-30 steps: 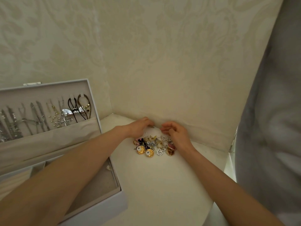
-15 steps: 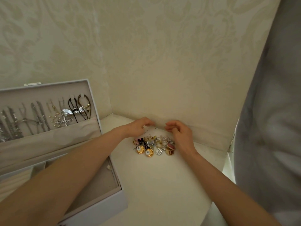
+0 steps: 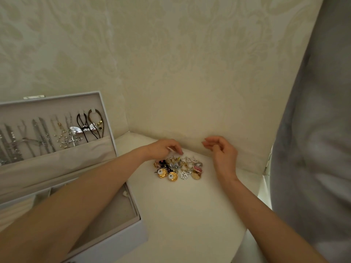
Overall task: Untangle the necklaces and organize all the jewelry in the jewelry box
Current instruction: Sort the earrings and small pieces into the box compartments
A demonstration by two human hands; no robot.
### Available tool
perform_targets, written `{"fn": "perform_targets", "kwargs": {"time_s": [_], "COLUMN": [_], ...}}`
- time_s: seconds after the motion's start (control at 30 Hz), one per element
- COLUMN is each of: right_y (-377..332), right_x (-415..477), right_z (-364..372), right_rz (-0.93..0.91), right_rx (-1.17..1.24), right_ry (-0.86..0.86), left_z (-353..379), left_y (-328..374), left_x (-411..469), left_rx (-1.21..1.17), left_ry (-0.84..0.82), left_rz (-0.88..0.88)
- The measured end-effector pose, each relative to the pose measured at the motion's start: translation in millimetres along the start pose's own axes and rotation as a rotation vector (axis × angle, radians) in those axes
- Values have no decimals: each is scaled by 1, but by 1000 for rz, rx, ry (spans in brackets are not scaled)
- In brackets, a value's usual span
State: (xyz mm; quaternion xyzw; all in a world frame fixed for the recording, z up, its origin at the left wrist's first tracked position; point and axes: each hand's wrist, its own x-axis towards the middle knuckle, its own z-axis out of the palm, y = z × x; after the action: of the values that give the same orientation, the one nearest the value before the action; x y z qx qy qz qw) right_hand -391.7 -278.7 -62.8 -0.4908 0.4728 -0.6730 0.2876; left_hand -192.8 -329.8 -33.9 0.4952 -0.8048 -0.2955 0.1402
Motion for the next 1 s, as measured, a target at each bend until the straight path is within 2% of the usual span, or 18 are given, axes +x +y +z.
{"fn": "perform_targets", "kwargs": {"time_s": [0.17, 0.33, 0.5, 0.57, 0.63, 0.77, 0.93, 1.0], "right_y": [0, 2, 9, 12, 12, 5, -5, -5], "right_x": [-1, -1, -1, -1, 0, -1, -4, -6], "right_z": [-14, -15, -17, -14, -9, 4, 24, 28], "right_rz": [77, 98, 157, 163, 131, 59, 13, 57], "right_rx": [23, -57, -99, -107, -181, -403, -489, -480], "right_ry": [133, 125, 64, -43, -229, -606, -832, -878], "left_z": [-4, -1, -3, -5, -6, -5, 2, 2], "left_y": [3, 12, 14, 18, 21, 24, 28, 28], "left_x": [-2, -9, -17, -21, -27, -38, -49, -54], "left_rx": [-65, -45, -207, -210, -132, 20, 61, 66], "left_ry": [113, -106, -118, -75, -65, -277, -356, -378], "left_rz": [-48, -59, -84, -102, -142, -245, -223, -198]}}
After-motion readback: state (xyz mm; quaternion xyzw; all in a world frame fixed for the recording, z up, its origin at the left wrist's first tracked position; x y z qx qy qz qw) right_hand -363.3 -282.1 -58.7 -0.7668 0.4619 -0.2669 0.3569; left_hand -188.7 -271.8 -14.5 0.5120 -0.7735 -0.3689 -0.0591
